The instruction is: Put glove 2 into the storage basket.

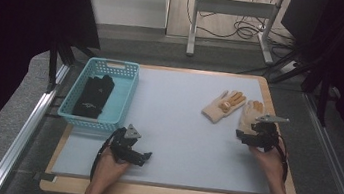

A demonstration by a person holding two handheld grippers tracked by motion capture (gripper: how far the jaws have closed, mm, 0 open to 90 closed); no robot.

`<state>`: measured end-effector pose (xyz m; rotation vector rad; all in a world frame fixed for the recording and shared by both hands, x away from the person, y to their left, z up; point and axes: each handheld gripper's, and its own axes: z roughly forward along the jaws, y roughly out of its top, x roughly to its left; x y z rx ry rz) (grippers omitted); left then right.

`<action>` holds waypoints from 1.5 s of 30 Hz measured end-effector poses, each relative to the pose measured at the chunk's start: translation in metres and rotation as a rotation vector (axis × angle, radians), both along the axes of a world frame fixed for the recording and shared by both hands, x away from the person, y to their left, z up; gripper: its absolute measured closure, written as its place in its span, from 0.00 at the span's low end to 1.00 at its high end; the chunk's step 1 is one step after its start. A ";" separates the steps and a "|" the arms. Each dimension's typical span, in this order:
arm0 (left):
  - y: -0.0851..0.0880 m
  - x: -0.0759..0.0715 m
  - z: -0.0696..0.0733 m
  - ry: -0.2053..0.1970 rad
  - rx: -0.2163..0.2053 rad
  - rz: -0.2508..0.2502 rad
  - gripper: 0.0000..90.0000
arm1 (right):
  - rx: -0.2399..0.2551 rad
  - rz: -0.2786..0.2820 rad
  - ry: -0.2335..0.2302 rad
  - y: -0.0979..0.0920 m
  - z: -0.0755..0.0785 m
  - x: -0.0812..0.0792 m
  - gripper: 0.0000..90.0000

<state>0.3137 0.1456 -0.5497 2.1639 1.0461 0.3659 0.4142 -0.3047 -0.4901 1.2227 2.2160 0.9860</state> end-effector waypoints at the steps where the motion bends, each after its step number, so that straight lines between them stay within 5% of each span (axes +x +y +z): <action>1: 0.000 0.000 0.000 0.000 0.000 0.000 0.02 | -0.014 -0.020 -0.010 -0.007 0.002 0.009 0.37; 9: 0.000 0.000 0.000 -0.001 0.000 0.000 0.02 | -0.043 -0.070 -0.020 -0.024 0.007 0.040 0.43; 16: 0.000 0.000 0.000 -0.001 0.000 0.001 0.02 | -0.036 -0.082 0.015 -0.028 -0.004 0.066 0.28; 22: 0.000 0.000 0.000 -0.001 0.000 0.000 0.02 | -0.105 -0.050 0.030 -0.021 -0.022 0.077 0.27; 31: 0.000 0.000 0.000 -0.003 0.002 -0.002 0.02 | -0.050 -0.059 0.042 -0.022 -0.025 0.071 0.60; 39: 0.000 0.000 0.000 -0.001 0.000 0.001 0.02 | 0.060 -0.077 0.054 -0.030 -0.012 0.061 0.66; 45: 0.000 0.000 0.000 -0.001 0.000 0.001 0.02 | 0.100 -0.004 0.003 -0.016 0.017 0.039 0.66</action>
